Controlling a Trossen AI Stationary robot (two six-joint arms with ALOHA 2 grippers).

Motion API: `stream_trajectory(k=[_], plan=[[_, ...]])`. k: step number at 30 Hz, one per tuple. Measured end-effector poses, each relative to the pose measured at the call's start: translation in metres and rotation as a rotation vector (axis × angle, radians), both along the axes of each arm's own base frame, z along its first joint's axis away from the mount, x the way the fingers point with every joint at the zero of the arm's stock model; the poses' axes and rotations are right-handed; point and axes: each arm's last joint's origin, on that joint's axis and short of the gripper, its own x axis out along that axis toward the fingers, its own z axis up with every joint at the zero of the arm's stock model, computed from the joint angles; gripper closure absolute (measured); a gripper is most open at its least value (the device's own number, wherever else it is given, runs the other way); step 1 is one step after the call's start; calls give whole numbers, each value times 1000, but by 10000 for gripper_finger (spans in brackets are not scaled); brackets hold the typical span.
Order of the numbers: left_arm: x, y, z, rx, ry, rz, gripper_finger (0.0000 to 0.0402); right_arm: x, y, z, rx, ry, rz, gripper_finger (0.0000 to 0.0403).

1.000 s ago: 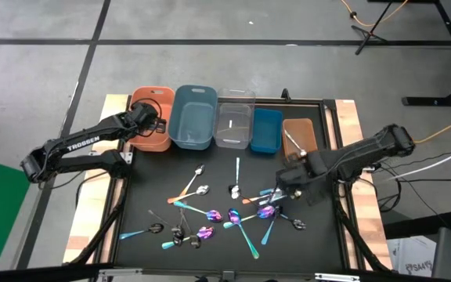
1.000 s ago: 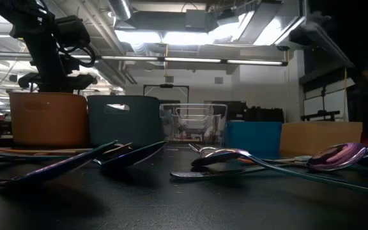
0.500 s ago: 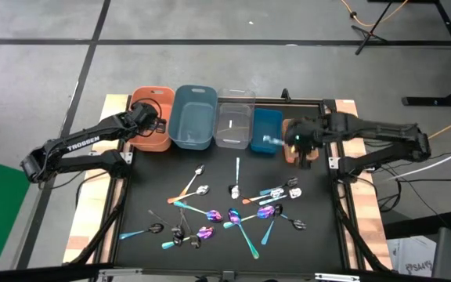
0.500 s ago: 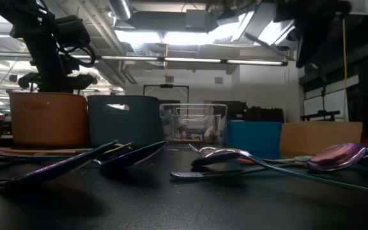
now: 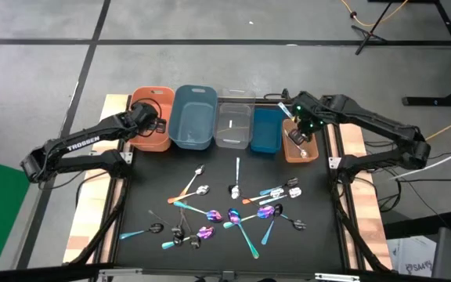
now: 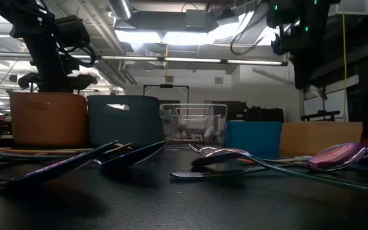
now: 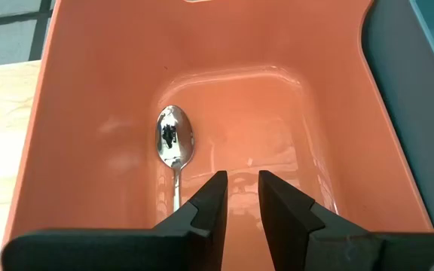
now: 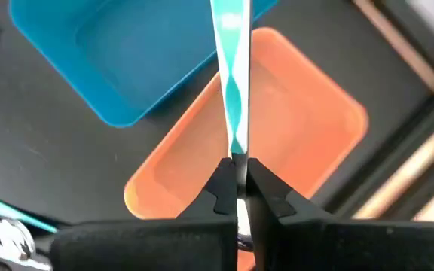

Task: Sort silverware by color (type)
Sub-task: Put the white and blue spoon into the right orange bin

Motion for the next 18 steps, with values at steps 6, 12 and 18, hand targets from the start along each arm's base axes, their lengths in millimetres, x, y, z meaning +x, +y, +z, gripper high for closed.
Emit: stream_trajectory(k=[6, 12, 18], plan=[[0, 0, 0, 0, 0, 1, 330, -10, -13, -35, 111, -41, -106, 403], [0, 0, 0, 0, 0, 0, 330, -19, -13, -65, 179, -14, -139, 403], [0, 0, 0, 2, -2, -1, 330, -24, -9, -87, 216, -7, -140, 403]])
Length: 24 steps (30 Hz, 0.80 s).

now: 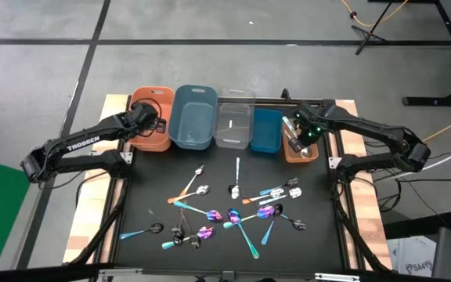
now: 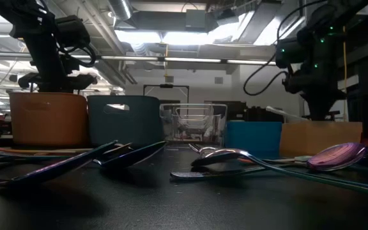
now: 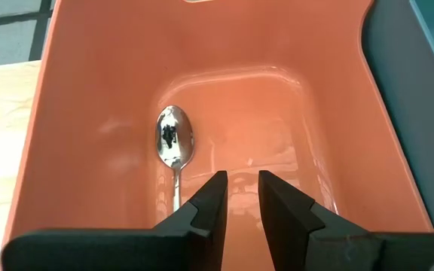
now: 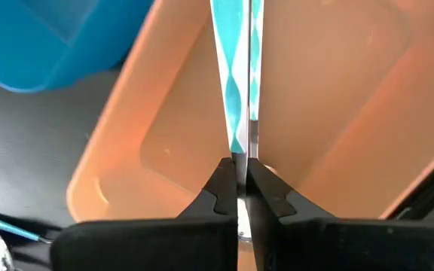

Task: Sort silverware by color (type)
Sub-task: Put the white and blue spoon into the right orange bin

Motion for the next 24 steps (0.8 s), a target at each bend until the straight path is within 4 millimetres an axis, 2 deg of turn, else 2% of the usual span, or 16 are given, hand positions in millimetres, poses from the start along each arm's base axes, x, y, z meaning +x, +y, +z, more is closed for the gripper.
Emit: stream_trajectory(k=[7, 13, 20, 24], plan=[[2, 2, 4, 45, -5, -42, 330, -1, 1, -7, -1, 4, 2, 403], [4, 3, 15, 120, -89, -72, 331, -1, -1, -6, -42, 22, -4, 400], [2, 0, 34, 246, -205, -118, 331, -1, -1, -6, -41, 23, -3, 350], [3, -3, 45, 279, -322, -211, 331, -1, -1, -6, -42, 22, -3, 328]])
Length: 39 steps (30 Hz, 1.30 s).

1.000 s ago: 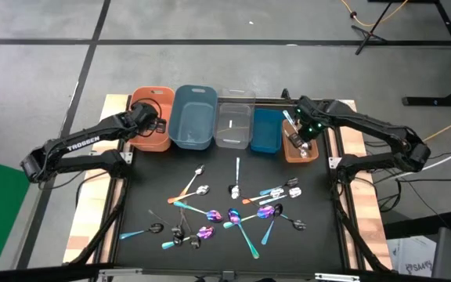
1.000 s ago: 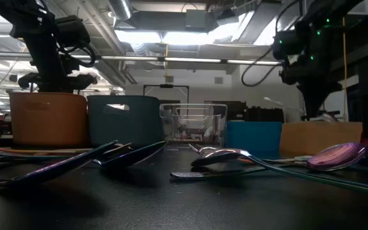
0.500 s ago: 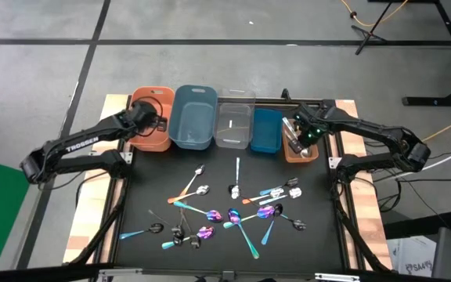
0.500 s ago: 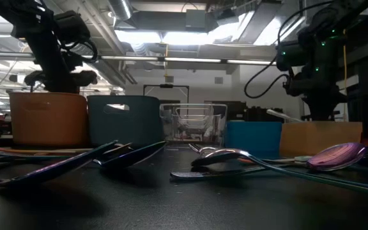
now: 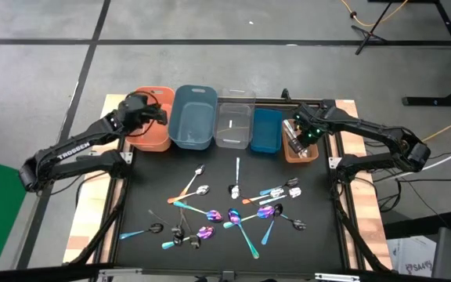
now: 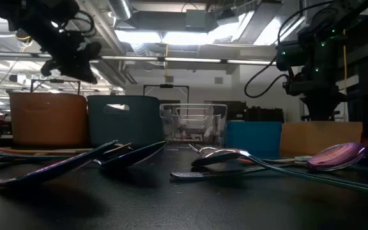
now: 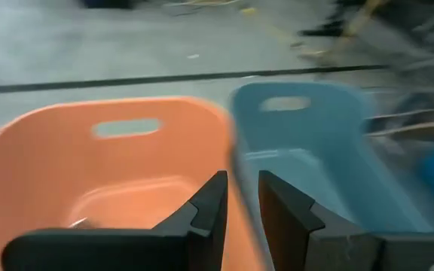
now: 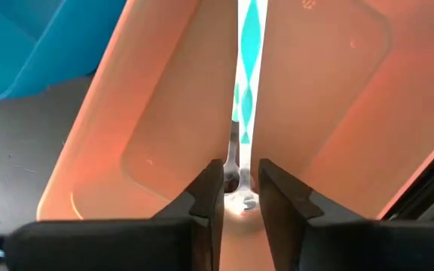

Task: Sort silverware by color (type)
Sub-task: Put the white and blue spoon into the right orange bin, then put the orange spoon into the left orange bin

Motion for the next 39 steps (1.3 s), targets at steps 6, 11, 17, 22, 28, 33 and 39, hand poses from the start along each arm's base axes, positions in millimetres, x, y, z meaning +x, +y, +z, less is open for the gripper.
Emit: stream_trajectory(k=[6, 11, 17, 22, 28, 33, 39], plan=[[13, -12, 13, 54, -122, -275, 331, 0, 0, 0, -1, -1, 0, 323], [27, -29, 20, 79, -190, -449, 331, 0, 0, 0, -1, -1, 0, 322], [38, -53, 22, 71, -225, -608, 331, 0, 0, 0, -1, -1, 0, 322], [46, -71, 20, 35, -239, -674, 331, 0, 0, 0, -1, -1, 0, 322], [55, -89, 15, 34, -197, -715, 331, 0, 0, 0, -1, -1, 0, 322], [61, -102, 10, 19, -175, -728, 331, 0, 0, 0, -1, -1, 0, 322], [67, -115, 6, -27, -169, -738, 331, 0, 0, 0, 8, -5, 9, 322]])
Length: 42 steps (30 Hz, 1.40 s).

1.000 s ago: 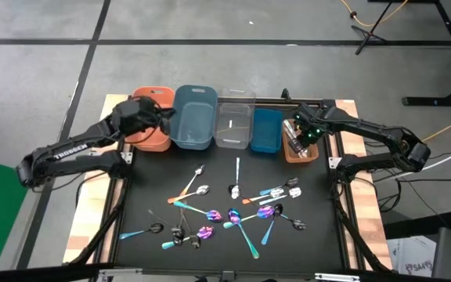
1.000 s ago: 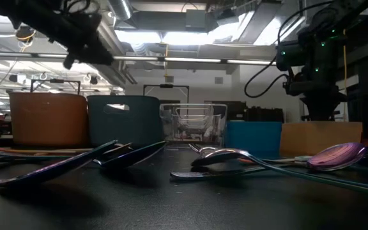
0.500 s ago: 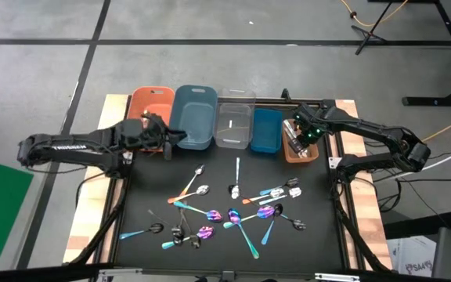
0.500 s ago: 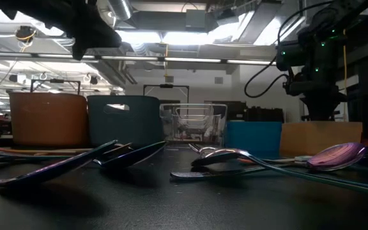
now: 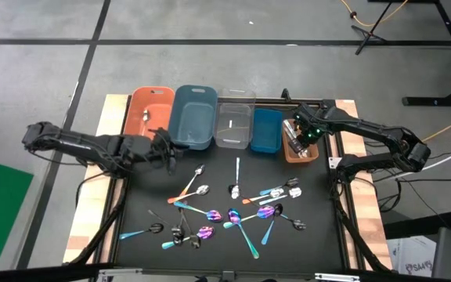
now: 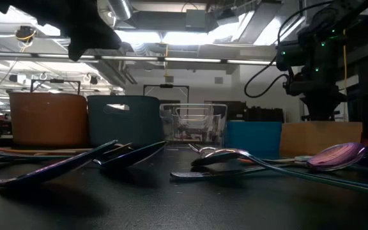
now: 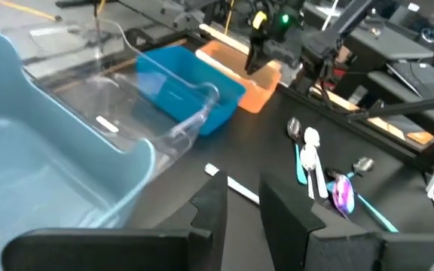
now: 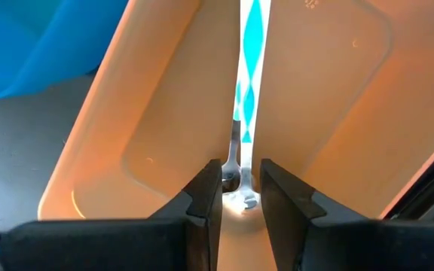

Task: Sort silverware by color (type)
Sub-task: Put the orange spoon into the left orange bin

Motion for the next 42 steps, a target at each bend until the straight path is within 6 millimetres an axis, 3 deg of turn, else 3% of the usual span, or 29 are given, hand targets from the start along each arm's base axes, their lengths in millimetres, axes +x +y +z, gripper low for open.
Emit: stream_trajectory(k=[11, 26, 34, 42], plan=[[37, -24, 46, 53, 53, -50, 331, -5, 5, 12, -22, -76, 31, 322], [104, -40, 76, 82, 294, -34, 331, -30, 33, 55, -159, -365, 133, 322], [120, -43, 74, 72, 526, 12, 331, -12, 60, 74, -212, -591, 290, 322], [119, -45, 48, -50, 744, 101, 331, 15, 90, 85, -216, -782, 497, 322]])
